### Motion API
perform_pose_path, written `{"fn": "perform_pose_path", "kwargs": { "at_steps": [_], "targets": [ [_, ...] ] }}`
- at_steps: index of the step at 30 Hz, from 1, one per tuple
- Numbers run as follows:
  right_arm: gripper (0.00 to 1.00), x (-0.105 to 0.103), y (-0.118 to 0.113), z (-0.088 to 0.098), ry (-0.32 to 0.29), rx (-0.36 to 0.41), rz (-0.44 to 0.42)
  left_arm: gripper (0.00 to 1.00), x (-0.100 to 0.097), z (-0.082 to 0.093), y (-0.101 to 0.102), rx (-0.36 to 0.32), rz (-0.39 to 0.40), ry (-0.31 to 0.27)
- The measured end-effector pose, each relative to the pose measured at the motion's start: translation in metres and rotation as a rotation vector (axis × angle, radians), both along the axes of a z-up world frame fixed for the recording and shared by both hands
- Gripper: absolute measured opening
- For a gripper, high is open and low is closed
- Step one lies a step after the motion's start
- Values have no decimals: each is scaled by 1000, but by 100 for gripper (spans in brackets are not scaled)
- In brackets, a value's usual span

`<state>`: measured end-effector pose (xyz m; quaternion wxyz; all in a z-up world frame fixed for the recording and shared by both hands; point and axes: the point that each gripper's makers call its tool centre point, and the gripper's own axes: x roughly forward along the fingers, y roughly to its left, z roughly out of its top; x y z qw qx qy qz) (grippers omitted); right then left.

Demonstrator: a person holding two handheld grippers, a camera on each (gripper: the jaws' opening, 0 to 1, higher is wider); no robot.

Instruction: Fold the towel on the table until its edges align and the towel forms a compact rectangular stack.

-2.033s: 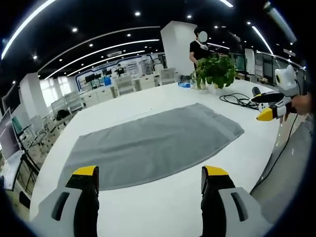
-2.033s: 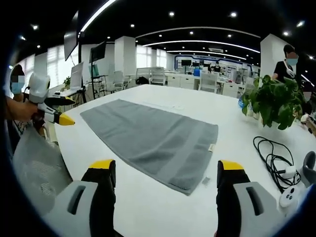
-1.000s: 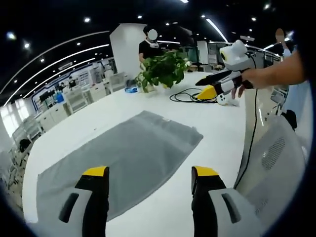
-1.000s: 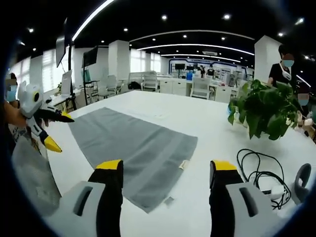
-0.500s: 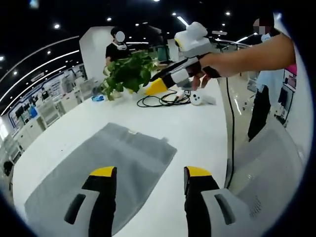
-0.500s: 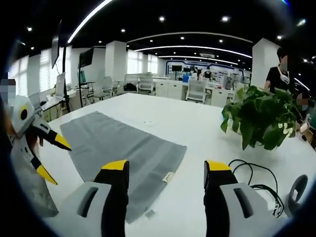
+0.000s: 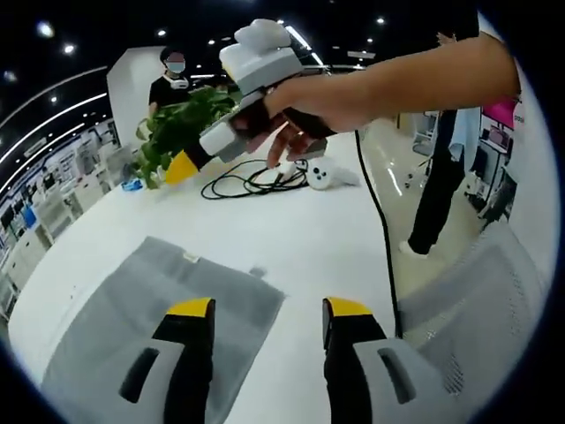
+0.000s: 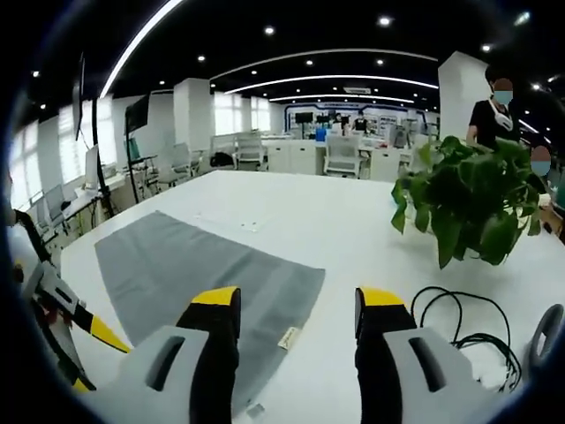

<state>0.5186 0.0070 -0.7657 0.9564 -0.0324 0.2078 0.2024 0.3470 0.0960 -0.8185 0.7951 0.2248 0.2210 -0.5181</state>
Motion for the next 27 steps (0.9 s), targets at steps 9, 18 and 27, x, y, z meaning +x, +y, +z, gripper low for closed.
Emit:
{"fn": "perform_pose_path", "kwargs": {
  "at_steps": [9, 18, 27],
  "targets": [
    [47, 26, -5, -30, 61, 7, -19, 43, 3, -28, -20, 43, -52, 42],
    [44, 36, 1, -56, 112, 35, -36, 36, 7, -56, -36, 65, -82, 77],
    [42, 44, 10, -74, 146, 53, -46, 32, 8, -75, -48, 67, -93, 114]
  ]
}}
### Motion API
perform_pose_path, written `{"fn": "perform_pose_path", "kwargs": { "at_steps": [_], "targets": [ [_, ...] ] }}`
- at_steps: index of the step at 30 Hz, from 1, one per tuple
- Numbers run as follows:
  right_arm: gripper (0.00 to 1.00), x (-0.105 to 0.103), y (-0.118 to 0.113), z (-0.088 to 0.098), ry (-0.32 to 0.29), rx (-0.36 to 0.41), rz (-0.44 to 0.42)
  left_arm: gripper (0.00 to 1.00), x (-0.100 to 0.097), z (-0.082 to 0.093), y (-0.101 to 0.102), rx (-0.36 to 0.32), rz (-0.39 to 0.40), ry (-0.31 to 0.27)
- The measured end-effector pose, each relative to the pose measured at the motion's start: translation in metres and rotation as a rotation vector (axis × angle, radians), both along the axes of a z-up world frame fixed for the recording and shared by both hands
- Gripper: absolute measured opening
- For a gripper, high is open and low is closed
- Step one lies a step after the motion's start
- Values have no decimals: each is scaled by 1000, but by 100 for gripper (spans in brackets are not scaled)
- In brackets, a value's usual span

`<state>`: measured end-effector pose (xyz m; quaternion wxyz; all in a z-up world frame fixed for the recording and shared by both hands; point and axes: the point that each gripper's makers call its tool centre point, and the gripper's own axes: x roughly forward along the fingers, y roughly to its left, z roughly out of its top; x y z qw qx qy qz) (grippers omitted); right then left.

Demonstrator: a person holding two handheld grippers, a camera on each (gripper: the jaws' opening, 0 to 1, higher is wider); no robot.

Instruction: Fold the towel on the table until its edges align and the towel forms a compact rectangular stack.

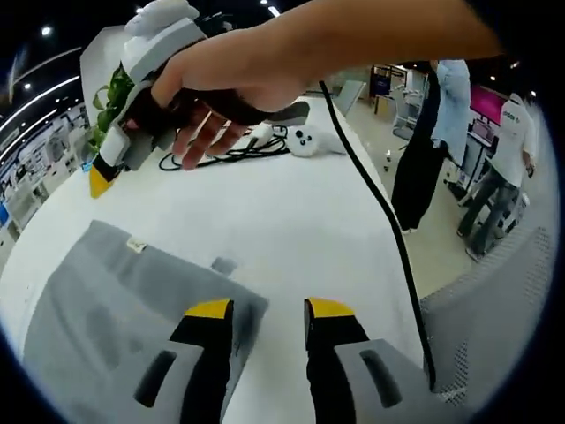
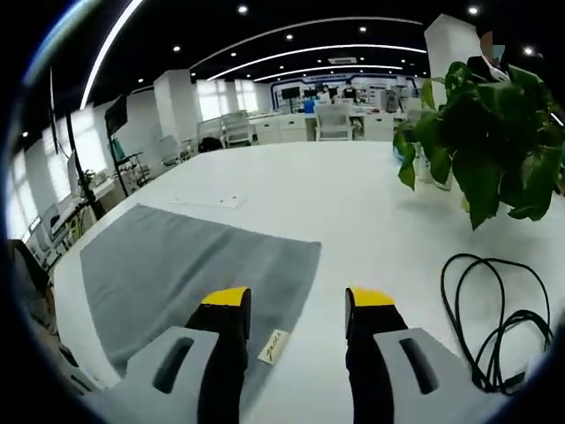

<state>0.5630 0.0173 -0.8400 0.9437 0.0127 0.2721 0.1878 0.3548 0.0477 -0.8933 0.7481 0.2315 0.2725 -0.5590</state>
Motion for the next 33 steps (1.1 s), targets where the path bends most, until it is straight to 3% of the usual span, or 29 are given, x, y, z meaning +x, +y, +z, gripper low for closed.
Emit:
{"fn": "perform_pose_path", "kwargs": {
  "at_steps": [11, 22, 33],
  "targets": [
    [42, 21, -8, -10, 26, 59, -68, 26, 6, -21, 3, 65, -3, 2],
    [40, 32, 0, -25, 66, 131, -144, 14, 17, -16, -1, 36, 43, 5],
    [36, 74, 22, -40, 69, 132, -142, 7, 19, -16, -9, 36, 27, -17]
  ]
}}
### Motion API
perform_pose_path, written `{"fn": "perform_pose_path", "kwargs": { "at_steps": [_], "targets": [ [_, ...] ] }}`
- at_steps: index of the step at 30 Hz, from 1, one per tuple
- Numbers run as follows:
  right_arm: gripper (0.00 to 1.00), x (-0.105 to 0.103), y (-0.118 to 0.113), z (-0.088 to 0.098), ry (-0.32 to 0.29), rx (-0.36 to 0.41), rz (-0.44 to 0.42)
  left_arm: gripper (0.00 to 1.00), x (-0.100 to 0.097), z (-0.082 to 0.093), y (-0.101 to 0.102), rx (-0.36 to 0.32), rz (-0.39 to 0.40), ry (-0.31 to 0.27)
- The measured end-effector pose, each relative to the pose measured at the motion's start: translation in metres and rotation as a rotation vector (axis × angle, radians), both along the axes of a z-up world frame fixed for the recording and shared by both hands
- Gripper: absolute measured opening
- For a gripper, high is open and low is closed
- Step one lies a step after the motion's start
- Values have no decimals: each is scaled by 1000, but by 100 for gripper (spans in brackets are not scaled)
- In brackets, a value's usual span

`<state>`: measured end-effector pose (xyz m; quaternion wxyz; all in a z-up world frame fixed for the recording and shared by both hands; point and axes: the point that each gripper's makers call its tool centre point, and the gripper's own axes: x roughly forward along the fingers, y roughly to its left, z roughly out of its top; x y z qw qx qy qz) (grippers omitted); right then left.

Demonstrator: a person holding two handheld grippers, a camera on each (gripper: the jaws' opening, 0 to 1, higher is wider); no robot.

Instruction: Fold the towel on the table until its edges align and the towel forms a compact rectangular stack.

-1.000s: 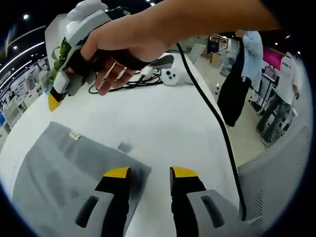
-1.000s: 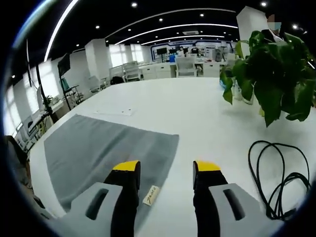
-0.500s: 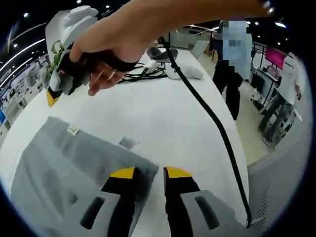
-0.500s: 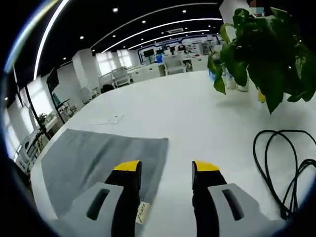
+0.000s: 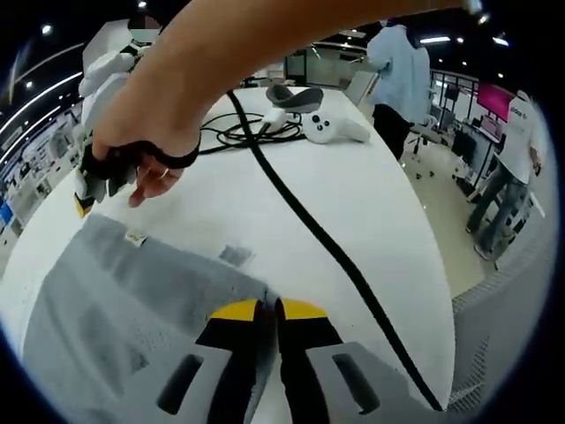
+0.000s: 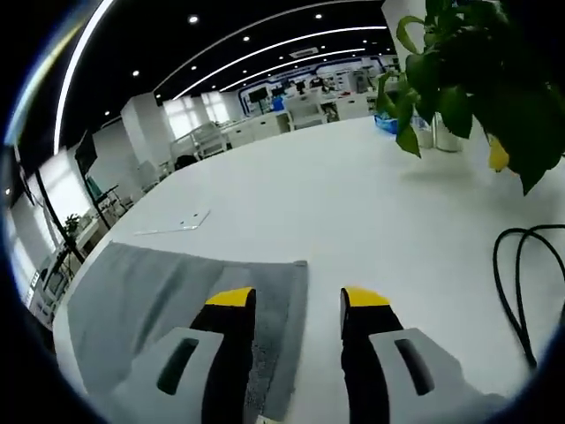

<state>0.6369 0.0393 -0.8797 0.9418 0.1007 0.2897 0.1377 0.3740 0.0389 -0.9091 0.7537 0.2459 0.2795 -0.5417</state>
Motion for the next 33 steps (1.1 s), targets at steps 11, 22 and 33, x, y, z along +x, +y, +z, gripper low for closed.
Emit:
{"fn": "perform_pose_path", "kwargs": {
  "at_steps": [11, 22, 33],
  "targets": [
    [20, 35, 3, -31, 14, -99, 61, 7, -1, -1, -5, -21, 23, 52],
    [1, 47, -19, -47, 26, -123, 75, 6, -15, -2, -32, -49, 2, 78],
    [0, 16, -41, -5, -57, -115, 24, 7, -16, 3, -43, -105, 81, 146]
  ]
}}
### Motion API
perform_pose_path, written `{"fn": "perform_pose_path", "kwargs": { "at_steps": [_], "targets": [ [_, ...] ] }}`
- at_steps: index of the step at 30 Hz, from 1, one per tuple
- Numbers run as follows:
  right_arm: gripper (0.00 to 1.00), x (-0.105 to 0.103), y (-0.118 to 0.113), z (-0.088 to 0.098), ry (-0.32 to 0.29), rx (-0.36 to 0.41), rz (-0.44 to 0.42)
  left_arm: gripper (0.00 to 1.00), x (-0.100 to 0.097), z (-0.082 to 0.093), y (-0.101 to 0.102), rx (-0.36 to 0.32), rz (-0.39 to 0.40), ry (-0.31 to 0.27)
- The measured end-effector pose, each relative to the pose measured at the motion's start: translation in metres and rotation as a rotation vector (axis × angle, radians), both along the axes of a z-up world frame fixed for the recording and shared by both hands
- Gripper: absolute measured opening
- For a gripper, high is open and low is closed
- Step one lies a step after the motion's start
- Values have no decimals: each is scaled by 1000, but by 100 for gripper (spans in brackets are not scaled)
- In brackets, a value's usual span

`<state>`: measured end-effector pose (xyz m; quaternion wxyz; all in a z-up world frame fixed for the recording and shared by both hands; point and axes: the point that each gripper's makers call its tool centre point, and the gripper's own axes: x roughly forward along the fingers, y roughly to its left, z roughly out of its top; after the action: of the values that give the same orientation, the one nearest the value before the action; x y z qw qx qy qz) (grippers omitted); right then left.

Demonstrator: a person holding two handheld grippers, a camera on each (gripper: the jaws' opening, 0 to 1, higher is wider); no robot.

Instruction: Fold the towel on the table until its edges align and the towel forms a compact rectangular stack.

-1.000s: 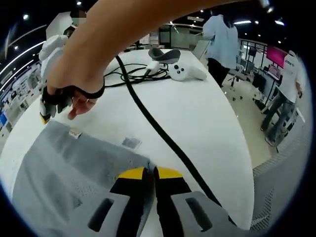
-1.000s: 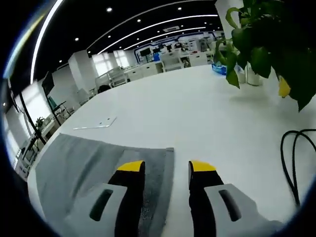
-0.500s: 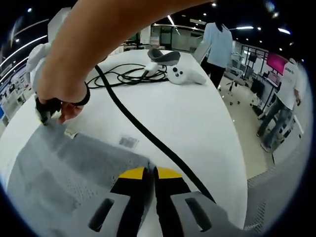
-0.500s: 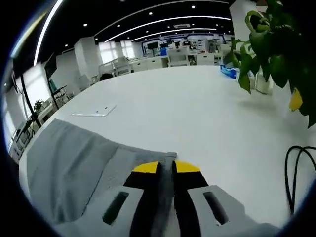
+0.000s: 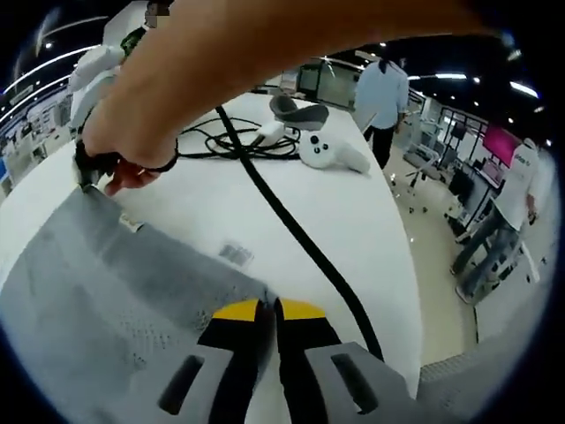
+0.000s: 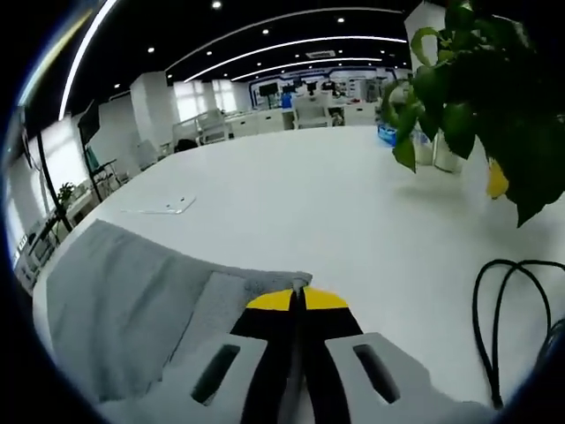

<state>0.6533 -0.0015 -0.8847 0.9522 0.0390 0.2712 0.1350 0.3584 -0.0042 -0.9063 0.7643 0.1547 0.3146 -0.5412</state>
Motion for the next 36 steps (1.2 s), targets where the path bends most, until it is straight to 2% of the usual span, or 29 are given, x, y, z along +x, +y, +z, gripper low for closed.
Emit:
{"fn": "perform_pose_path", "kwargs": {
  "at_steps": [2, 5, 11, 14, 18, 23, 26, 30, 33, 36],
  "targets": [
    [0, -3, -1, 8, -7, 5, -4, 7, 4, 12, -2, -25, -4, -35],
    [0, -8, -4, 24, -30, -1, -7, 6, 8, 27, -4, -73, 33, -24],
    [0, -12, -16, 47, -60, -11, -24, 6, 9, 38, -16, -124, 68, -5],
    [0, -14, -22, 58, -71, -10, -32, 6, 9, 49, -28, -145, 53, -43],
    [0, -16, -32, 72, -81, -21, -44, 6, 12, 60, -38, -184, 87, -10],
    [0, -19, -42, 89, -93, -29, -55, 6, 13, 75, -45, -209, 84, -37],
    [0, -21, -43, 99, -101, -30, -58, 6, 13, 84, -45, -222, 90, -43],
    [0, -21, -35, 117, -116, -27, -44, 6, 21, 107, -37, -252, 117, -75],
    [0, -18, -26, 129, -125, -17, -33, 7, 27, 122, -29, -284, 152, -62],
    [0, -17, -16, 142, -136, -19, -18, 7, 30, 135, -20, -279, 140, -102]
  ]
}}
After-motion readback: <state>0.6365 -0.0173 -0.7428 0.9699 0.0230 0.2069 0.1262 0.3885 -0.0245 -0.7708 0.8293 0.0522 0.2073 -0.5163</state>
